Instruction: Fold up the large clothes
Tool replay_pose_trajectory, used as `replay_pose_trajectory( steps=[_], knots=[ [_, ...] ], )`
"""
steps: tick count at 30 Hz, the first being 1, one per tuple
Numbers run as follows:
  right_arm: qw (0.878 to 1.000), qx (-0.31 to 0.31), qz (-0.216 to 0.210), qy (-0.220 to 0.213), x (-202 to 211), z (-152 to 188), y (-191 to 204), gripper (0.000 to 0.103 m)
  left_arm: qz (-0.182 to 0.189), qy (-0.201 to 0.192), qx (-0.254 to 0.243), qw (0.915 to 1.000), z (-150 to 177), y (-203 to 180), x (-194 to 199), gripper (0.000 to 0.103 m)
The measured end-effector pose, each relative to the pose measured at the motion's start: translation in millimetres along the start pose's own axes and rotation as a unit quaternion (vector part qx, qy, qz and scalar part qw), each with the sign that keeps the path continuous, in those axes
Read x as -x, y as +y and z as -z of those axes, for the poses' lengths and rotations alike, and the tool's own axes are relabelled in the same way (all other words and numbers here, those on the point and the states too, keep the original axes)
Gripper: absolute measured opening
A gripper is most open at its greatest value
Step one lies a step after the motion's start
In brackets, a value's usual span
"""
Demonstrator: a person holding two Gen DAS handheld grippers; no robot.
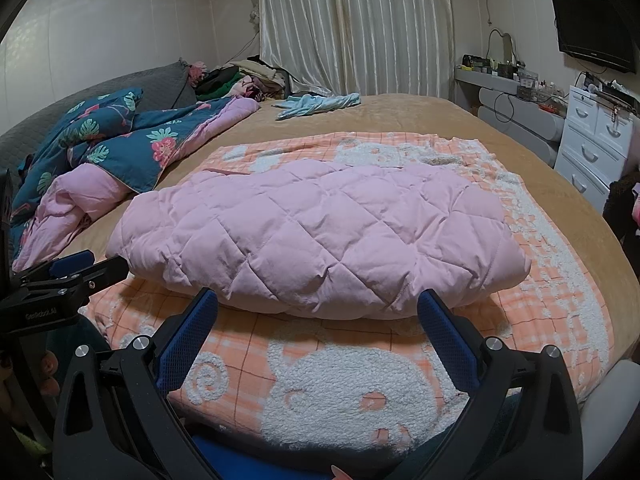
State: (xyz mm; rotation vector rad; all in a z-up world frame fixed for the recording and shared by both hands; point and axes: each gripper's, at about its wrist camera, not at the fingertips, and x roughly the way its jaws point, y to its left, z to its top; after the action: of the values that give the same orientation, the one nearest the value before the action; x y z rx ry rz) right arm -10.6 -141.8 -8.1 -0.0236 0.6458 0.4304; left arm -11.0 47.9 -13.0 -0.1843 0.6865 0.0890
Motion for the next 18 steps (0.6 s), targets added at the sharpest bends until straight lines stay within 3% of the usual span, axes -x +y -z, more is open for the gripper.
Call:
replay_pose_trajectory(
  steps=[18],
  knots=[
    [1.0,0.001,0.001,-0.001,0.6,0.1,1.1,0.099,-0.002,-0.002,-0.002,1.0,-1.9,-1.1,2.3,0.094]
  ],
)
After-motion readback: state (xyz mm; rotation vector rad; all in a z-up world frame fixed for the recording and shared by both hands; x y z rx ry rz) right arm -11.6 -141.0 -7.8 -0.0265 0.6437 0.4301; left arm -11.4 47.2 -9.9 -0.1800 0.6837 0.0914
